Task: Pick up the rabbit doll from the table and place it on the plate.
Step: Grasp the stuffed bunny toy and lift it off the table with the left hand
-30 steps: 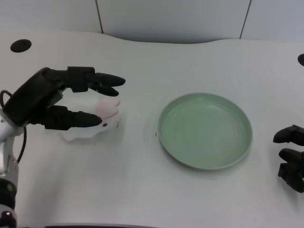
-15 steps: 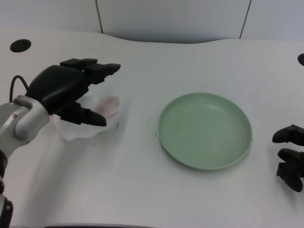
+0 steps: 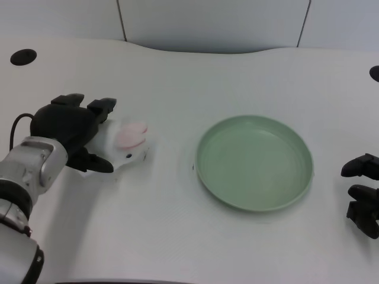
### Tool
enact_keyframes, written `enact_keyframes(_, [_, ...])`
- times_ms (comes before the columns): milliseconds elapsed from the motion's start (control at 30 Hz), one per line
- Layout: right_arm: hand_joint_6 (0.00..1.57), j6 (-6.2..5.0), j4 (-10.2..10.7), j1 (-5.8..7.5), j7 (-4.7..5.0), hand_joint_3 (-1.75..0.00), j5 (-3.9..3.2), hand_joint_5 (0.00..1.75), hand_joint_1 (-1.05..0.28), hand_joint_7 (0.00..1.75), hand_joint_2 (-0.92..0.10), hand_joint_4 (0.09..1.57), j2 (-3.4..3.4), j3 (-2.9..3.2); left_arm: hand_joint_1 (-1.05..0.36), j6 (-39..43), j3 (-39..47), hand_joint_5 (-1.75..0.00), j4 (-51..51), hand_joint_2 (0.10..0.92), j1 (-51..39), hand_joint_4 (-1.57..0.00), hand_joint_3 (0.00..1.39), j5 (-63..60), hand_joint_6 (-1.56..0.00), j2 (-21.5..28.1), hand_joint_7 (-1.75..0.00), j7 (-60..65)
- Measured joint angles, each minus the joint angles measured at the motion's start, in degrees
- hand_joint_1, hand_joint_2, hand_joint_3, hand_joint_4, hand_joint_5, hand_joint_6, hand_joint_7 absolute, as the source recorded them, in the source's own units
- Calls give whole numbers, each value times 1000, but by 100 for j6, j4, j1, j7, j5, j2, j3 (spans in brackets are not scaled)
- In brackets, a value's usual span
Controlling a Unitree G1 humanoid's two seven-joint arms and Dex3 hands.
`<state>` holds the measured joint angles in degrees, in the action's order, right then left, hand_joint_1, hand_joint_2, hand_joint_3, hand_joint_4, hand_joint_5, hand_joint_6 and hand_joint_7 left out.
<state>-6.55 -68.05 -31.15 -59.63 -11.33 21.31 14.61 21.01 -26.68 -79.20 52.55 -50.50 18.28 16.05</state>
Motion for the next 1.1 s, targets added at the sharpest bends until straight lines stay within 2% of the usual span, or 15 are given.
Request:
enact_keyframes(200, [524,24,17,0,14,-31,15,1746,-368,1746,-921,1205,0,-14,-884,-5,109,-74,-2,921,-97,-236,86,427,-176,-43,-20,-229])
enact_keyframes(300, [457,38,21,0,14,-23,12,1746,-349,1746,-914,1185,0,-11,-801,-8,93,-66,-2,908,-98,-261,37,499,-166,-59,-5,-332])
enact_keyframes(333, [518,42,24,1,14,-38,11,1746,-361,1746,-918,1208,0,-10,-730,-13,91,-67,-2,896,-99,-278,21,531,-149,-66,-6,-362])
enact_keyframes(433, [493,-77,42,14,13,-56,13,1746,-363,1746,-921,1225,-1,-13,-608,-67,89,-99,-2,872,-103,-365,4,584,-179,-81,-21,-404])
enact_keyframes(500, [436,-72,46,15,5,-53,9,1746,-351,1746,-918,1212,-1,-11,-447,-113,104,-194,-1,846,-109,-548,2,642,-297,-94,-49,-400])
enact_keyframes(533, [435,-35,45,15,-1,-45,3,1746,-342,1746,-916,1172,-2,-9,-343,-132,121,-235,-1,849,-115,-656,3,663,-473,-103,-67,-377])
enact_keyframes(633, [457,45,41,15,-15,-32,-10,1746,-353,1746,-912,1159,-5,2,-248,-165,205,-311,1,898,-152,-855,10,800,-823,-134,-117,-232])
enact_keyframes(667, [502,45,41,14,-15,-27,-10,1746,-366,1746,-914,1201,-5,3,-235,-184,227,-583,2,911,-158,-834,8,832,-963,-143,-139,-180])
enact_keyframes(733, [528,20,41,15,-15,-32,0,1746,-372,1746,-919,1260,-5,-2,-231,-206,256,-819,4,915,-158,-766,3,869,-1058,-149,-145,-106])
enact_keyframes(833, [549,-9,41,15,-16,-35,4,1746,-364,1746,-921,1285,-5,-13,-232,-211,259,-865,7,918,-158,-720,2,900,-1075,-151,-139,-65])
enact_keyframes(900, [517,-9,41,15,-42,-34,3,1746,-352,1746,-917,1286,-5,-11,-227,-209,245,-670,16,920,-158,-776,12,902,-1078,-151,-102,-60])
enact_keyframes(933, [499,-8,37,14,-77,-30,0,1746,-354,1746,-914,1274,-5,-7,-218,-202,229,-751,17,911,-158,-767,7,899,-1088,-151,-92,-29])
enact_keyframes(1000, [591,-8,22,14,-126,-31,-5,1746,-365,1746,-918,1305,-6,0,-200,-140,215,-1011,17,902,-159,-677,2,896,-1107,-150,-79,65])
enact_keyframes(1033, [629,-8,16,14,-147,-32,-4,1746,-370,1746,-919,1323,-6,0,-194,-94,213,-1077,17,899,-159,-652,1,896,-1110,-149,-77,97])
enact_keyframes(1100, [568,-8,9,14,-168,-28,-1,1746,-379,1746,-917,1301,-7,-1,-176,5,220,-1120,16,880,-159,-657,0,904,-1125,-146,-81,142])
